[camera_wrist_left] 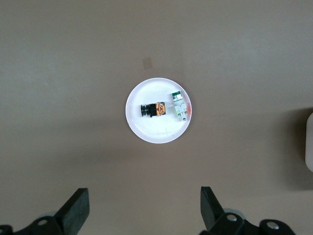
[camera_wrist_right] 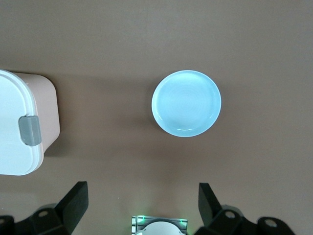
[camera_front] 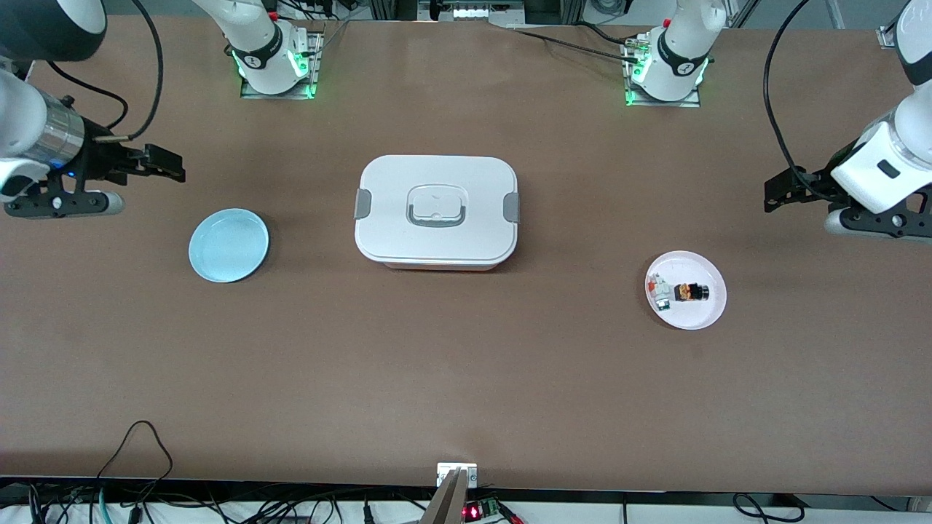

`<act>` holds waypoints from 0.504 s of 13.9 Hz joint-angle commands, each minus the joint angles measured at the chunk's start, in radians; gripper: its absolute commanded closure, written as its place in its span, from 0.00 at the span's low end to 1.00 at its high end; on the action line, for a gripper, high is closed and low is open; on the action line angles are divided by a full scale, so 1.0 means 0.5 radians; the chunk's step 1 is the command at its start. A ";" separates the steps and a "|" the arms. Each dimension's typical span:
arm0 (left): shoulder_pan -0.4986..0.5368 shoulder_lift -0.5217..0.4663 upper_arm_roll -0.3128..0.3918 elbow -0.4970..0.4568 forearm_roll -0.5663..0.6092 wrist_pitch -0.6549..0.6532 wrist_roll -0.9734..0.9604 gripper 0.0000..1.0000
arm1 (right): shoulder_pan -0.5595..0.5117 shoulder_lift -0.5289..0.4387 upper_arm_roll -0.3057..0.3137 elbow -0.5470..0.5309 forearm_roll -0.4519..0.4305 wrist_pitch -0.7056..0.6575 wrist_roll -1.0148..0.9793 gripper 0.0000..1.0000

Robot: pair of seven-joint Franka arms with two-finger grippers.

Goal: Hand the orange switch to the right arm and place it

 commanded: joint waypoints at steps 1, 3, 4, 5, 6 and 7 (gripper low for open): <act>0.013 0.058 0.005 0.079 -0.012 -0.007 0.015 0.00 | -0.006 0.070 0.008 0.010 0.096 0.056 -0.034 0.00; 0.013 0.058 0.002 0.079 0.039 -0.007 0.015 0.00 | -0.006 0.128 0.008 0.010 0.267 0.090 -0.034 0.00; 0.013 0.055 -0.001 0.079 0.088 -0.007 0.015 0.00 | -0.006 0.144 0.008 0.010 0.286 0.114 -0.034 0.00; 0.013 0.052 -0.004 0.079 0.098 -0.007 0.015 0.00 | 0.009 0.168 0.011 0.010 0.311 0.139 -0.034 0.00; 0.013 0.052 -0.007 0.079 0.098 -0.010 0.015 0.00 | 0.031 0.181 0.011 0.010 0.366 0.169 -0.034 0.00; 0.013 0.046 -0.007 0.079 0.092 -0.010 0.015 0.00 | 0.037 0.187 0.011 0.010 0.406 0.185 -0.034 0.00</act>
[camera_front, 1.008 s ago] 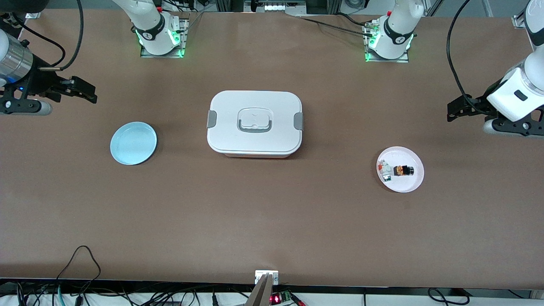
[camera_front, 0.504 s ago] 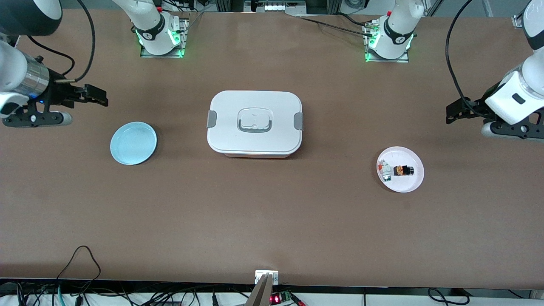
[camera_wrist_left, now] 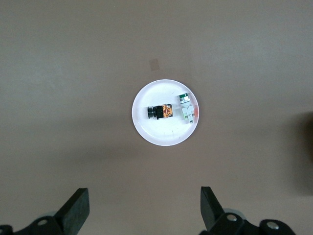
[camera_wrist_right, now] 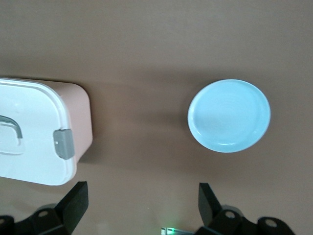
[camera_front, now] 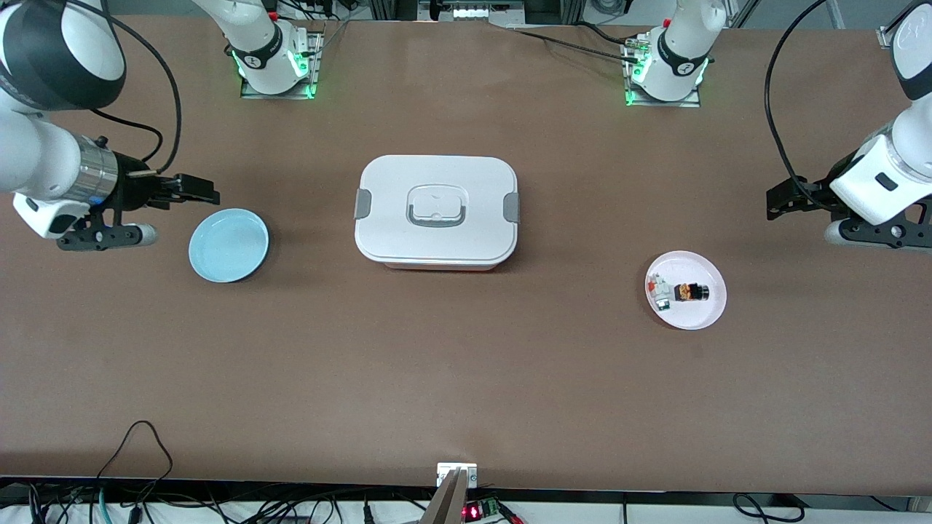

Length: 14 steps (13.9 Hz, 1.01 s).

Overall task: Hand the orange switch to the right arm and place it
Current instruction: 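Lower the left gripper onto the orange switch while the right gripper waits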

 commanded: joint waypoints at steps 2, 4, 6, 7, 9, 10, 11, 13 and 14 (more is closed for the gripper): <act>0.008 0.010 -0.010 0.053 0.042 -0.020 0.012 0.00 | 0.030 0.017 0.001 0.011 0.156 0.035 -0.028 0.00; -0.010 0.035 -0.013 0.053 0.046 -0.026 0.003 0.00 | 0.030 0.060 0.001 0.020 0.174 0.050 -0.028 0.00; -0.025 0.157 -0.019 0.032 0.046 -0.047 0.009 0.00 | 0.045 0.082 0.001 0.017 0.177 0.108 -0.028 0.00; -0.004 0.243 -0.020 0.050 0.043 -0.050 0.015 0.00 | 0.079 0.088 0.001 0.017 0.177 0.123 -0.025 0.00; 0.005 0.427 -0.010 0.056 0.021 -0.029 0.015 0.00 | 0.110 0.088 0.001 0.017 0.180 0.194 -0.025 0.00; -0.004 0.476 -0.010 0.047 0.051 0.035 0.015 0.00 | 0.122 0.088 0.004 0.017 0.199 0.221 -0.019 0.00; -0.004 0.534 -0.010 0.001 0.049 0.154 0.015 0.00 | 0.137 0.088 0.004 0.017 0.260 0.225 -0.016 0.00; 0.072 0.660 -0.013 -0.127 0.049 0.424 0.024 0.00 | 0.138 0.091 0.004 0.020 0.346 0.228 -0.007 0.00; 0.094 0.703 -0.016 -0.195 0.052 0.574 0.046 0.00 | 0.138 0.103 0.004 0.020 0.395 0.237 -0.010 0.00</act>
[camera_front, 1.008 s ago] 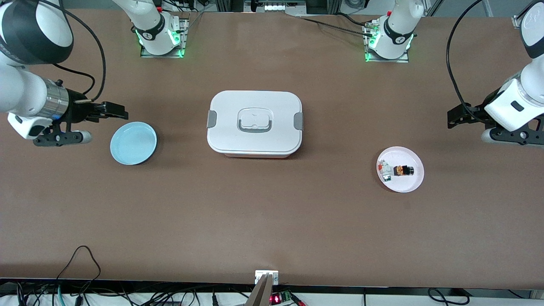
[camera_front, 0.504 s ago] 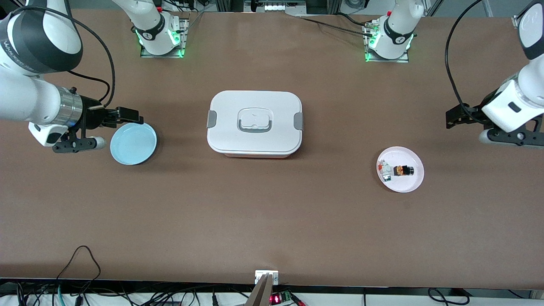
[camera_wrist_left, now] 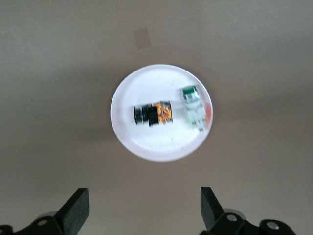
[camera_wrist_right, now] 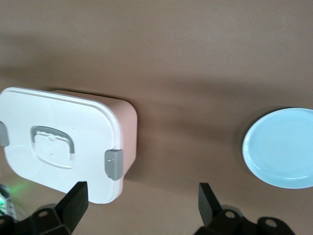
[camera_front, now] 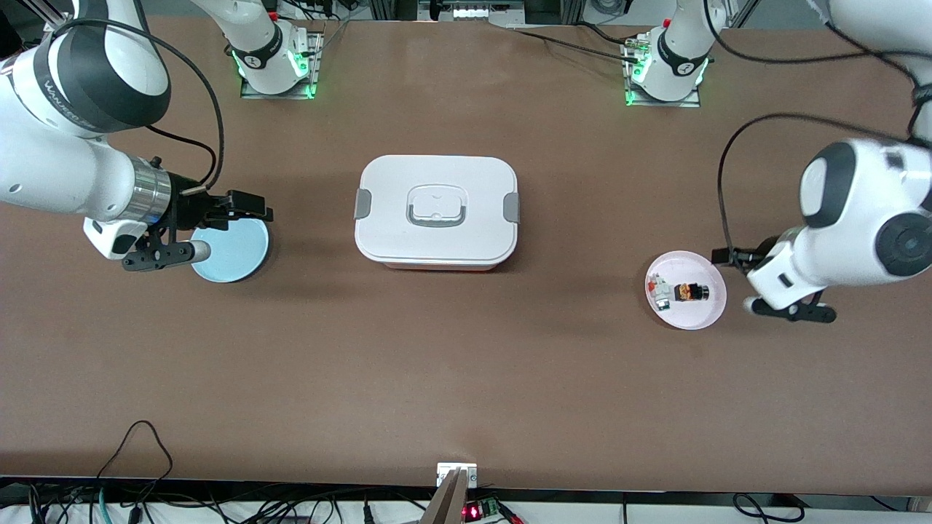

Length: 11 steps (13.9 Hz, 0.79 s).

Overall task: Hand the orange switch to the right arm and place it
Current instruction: 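Lower the left gripper onto the orange switch while the right gripper waits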

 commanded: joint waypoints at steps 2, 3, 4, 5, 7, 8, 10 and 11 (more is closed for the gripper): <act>0.086 0.138 -0.011 -0.232 0.040 0.547 0.075 0.00 | 0.000 0.035 -0.005 0.020 0.223 0.035 -0.006 0.00; 0.089 0.159 -0.011 -0.290 0.037 0.664 0.076 0.00 | 0.000 0.044 -0.005 0.020 0.254 0.035 -0.006 0.00; 0.089 0.165 -0.011 -0.351 0.037 0.756 0.076 0.00 | -0.003 0.047 -0.005 0.020 0.257 0.044 -0.006 0.00; 0.089 0.162 -0.011 -0.422 0.037 0.851 0.076 0.00 | -0.007 0.050 -0.008 0.020 0.257 0.047 -0.006 0.00; 0.089 0.172 -0.014 -0.545 0.037 1.051 0.073 0.00 | -0.022 0.059 -0.008 0.023 0.263 0.050 -0.003 0.00; 0.080 0.184 -0.014 -0.597 0.037 1.146 0.069 0.00 | -0.022 0.065 -0.008 0.023 0.275 0.056 -0.003 0.00; 0.065 0.193 -0.014 -0.649 0.037 1.229 0.051 0.00 | -0.022 0.072 -0.011 0.020 0.312 0.060 -0.003 0.00; 0.065 0.214 -0.014 -0.649 0.037 1.242 0.057 0.00 | -0.025 0.072 -0.011 0.020 0.312 0.060 -0.003 0.00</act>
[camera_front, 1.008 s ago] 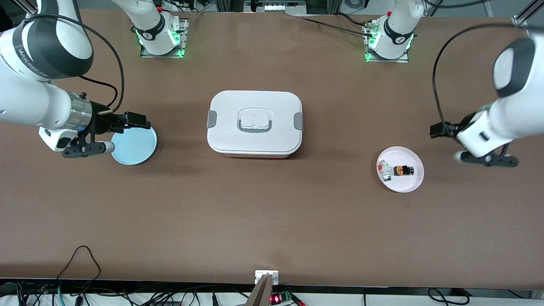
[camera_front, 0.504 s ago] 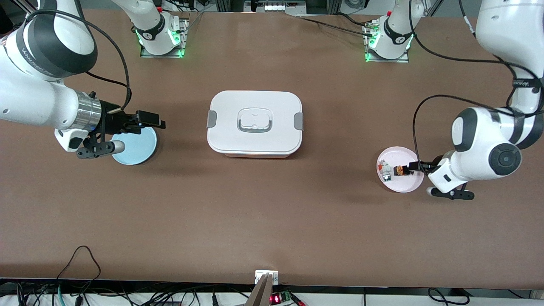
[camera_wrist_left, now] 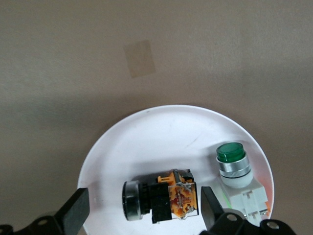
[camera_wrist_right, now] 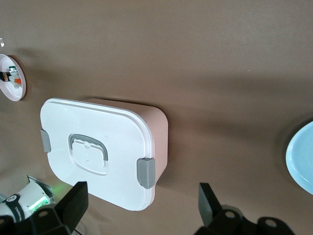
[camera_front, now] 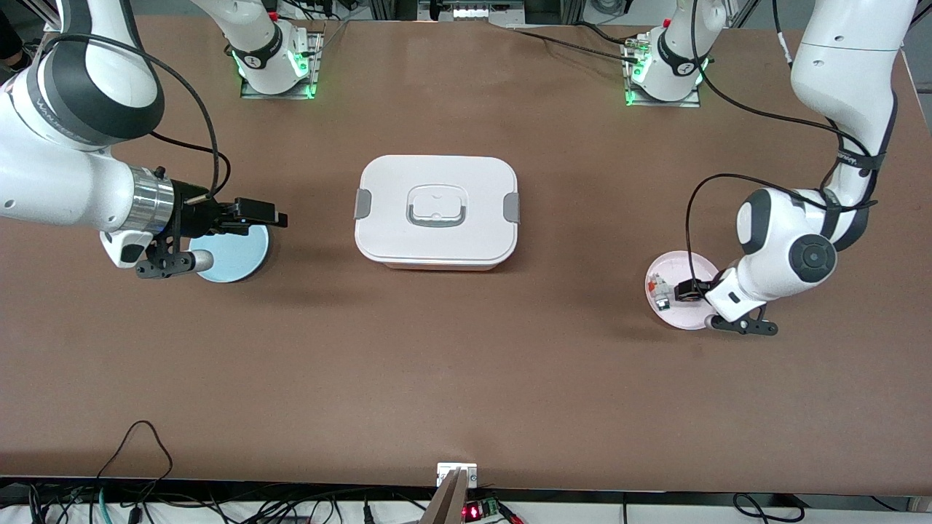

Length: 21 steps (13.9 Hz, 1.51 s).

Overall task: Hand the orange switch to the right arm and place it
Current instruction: 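Close the left gripper on the black-and-orange switch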

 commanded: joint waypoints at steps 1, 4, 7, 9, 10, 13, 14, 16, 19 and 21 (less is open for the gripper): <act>-0.002 0.002 -0.003 -0.049 0.033 0.060 0.007 0.00 | -0.013 0.013 0.000 0.020 0.045 0.002 -0.003 0.00; -0.002 0.030 -0.006 -0.064 0.033 0.063 0.001 0.00 | -0.013 0.013 0.000 0.020 0.045 0.002 -0.003 0.00; -0.002 0.060 -0.006 -0.089 0.033 0.161 0.001 0.00 | -0.013 0.013 0.000 0.020 0.045 -0.001 -0.015 0.00; -0.002 0.069 -0.006 -0.092 0.036 0.171 0.016 0.10 | -0.016 0.013 0.000 0.020 0.045 -0.007 -0.012 0.00; -0.002 0.069 -0.006 -0.098 0.036 0.168 0.019 0.36 | -0.016 0.013 0.000 0.020 0.045 -0.010 -0.012 0.00; 0.001 0.033 -0.006 -0.107 0.036 0.134 0.029 0.72 | -0.019 0.013 0.000 0.020 0.045 -0.010 -0.024 0.00; -0.002 0.005 -0.009 -0.101 0.036 0.128 0.017 0.74 | -0.019 0.013 0.000 0.020 0.045 -0.010 -0.024 0.00; -0.002 -0.077 -0.018 -0.019 0.036 -0.076 0.023 0.74 | -0.019 0.010 0.000 0.020 0.048 -0.004 -0.024 0.00; 0.001 -0.133 -0.098 0.223 0.033 -0.423 0.023 0.74 | -0.019 0.013 0.000 0.023 0.052 0.008 -0.027 0.00; 0.001 -0.142 -0.159 0.419 0.030 -0.580 0.023 0.74 | -0.019 0.010 0.000 0.023 0.073 0.011 -0.027 0.00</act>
